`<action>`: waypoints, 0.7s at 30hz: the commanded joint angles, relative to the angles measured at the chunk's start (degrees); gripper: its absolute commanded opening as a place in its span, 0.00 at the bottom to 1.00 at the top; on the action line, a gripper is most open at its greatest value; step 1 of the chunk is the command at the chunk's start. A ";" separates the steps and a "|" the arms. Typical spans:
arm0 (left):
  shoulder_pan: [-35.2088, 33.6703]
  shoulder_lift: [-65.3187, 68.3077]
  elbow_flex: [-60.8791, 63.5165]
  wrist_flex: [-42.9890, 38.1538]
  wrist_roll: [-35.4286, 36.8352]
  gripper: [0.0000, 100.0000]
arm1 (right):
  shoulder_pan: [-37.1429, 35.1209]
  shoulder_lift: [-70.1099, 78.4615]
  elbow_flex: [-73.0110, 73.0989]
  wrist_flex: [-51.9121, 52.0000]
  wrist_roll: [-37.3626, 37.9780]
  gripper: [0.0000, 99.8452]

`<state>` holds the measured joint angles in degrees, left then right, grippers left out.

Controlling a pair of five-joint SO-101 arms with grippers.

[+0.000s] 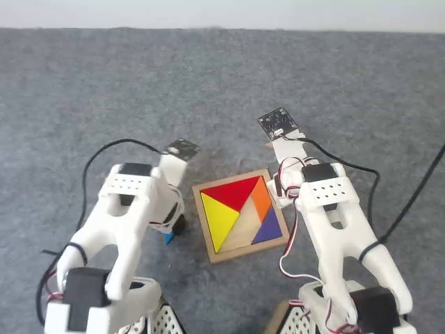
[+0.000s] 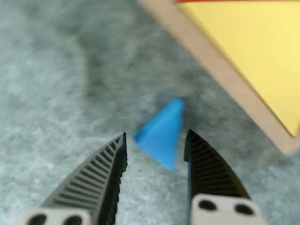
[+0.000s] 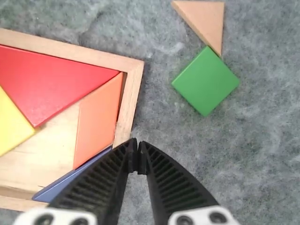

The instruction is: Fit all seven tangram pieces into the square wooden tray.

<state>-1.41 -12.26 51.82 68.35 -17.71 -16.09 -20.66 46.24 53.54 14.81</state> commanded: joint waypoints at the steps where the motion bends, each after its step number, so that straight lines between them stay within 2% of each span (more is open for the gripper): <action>1: -1.05 -2.02 0.22 -2.02 0.44 0.21 | 0.84 -0.75 -0.44 0.40 0.62 0.01; 5: 1.49 -2.02 0.13 -2.20 0.62 0.23 | 0.84 -0.75 -0.44 0.40 0.62 0.01; 10: 1.32 -1.76 -0.31 -2.37 0.18 0.25 | 0.84 -0.75 -0.44 0.40 0.62 0.01; 15: 0.00 3.78 -0.75 -4.57 0.18 0.27 | 0.84 -0.75 -0.44 0.40 0.62 0.01; 21: 0.26 11.25 -5.41 -1.67 0.53 0.27 | 0.84 -0.75 -0.44 0.40 0.62 0.01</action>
<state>-1.23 -4.26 49.89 65.54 -17.45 -16.09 -20.66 46.24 53.54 14.81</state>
